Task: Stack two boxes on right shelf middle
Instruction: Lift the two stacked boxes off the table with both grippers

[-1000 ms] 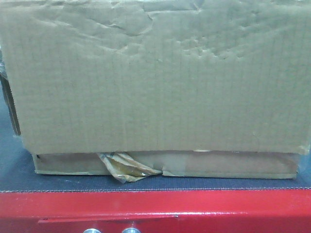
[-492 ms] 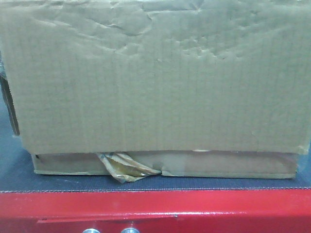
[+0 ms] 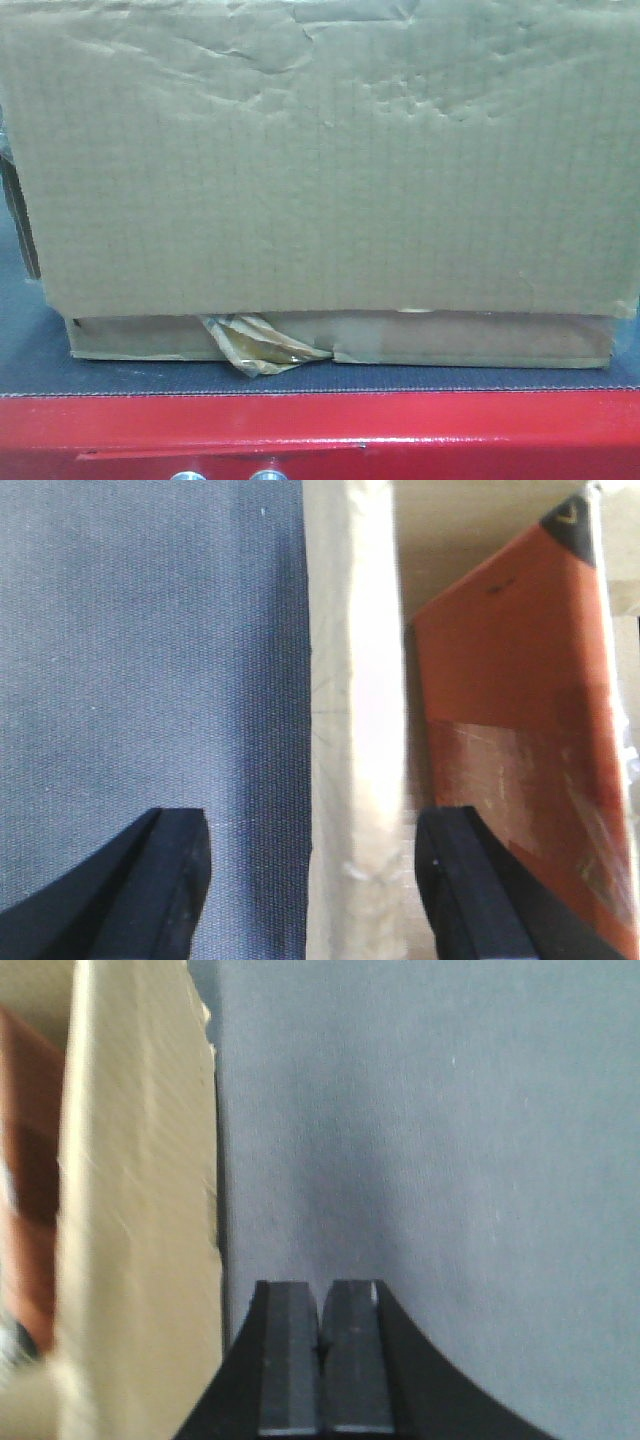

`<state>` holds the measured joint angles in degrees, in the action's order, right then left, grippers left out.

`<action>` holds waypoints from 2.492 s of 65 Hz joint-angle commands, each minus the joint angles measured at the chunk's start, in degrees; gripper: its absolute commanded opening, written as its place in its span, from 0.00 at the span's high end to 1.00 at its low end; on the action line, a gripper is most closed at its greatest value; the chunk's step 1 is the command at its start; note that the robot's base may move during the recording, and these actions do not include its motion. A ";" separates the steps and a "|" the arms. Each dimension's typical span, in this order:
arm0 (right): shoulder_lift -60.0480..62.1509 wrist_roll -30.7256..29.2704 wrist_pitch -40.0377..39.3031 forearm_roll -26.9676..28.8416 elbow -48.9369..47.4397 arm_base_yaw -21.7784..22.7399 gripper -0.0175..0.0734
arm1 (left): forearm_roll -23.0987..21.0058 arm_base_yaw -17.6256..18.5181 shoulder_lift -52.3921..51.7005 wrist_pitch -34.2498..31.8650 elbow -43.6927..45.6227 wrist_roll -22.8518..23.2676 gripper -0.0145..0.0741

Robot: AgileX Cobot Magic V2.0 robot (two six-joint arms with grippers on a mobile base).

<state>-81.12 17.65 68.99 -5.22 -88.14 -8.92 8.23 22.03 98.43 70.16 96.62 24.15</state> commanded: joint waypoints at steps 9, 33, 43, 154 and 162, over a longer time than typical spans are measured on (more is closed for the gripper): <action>-6.57 1.97 0.97 -1.55 -9.44 -4.50 0.96 | -0.10 -0.12 -0.52 -0.20 -0.17 0.04 0.45; -9.83 1.97 0.97 -0.01 -10.53 -5.57 0.51 | -0.10 -0.12 -0.52 -0.20 -0.17 -0.17 0.45; -10.92 1.97 0.97 0.42 -9.47 -5.57 0.49 | 0.01 -0.12 -0.52 -0.20 -0.17 -0.10 0.45; -13.43 7.43 0.97 -6.77 -4.35 -8.81 0.98 | 2.94 0.63 -0.48 -2.28 0.29 4.38 0.96; -10.89 9.95 -3.59 -9.43 -4.35 -11.00 0.98 | 11.36 1.76 -3.93 -3.81 0.29 8.94 0.96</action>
<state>-94.90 25.69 69.25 -9.61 -92.19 -18.94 13.12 23.34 98.28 68.32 96.47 29.57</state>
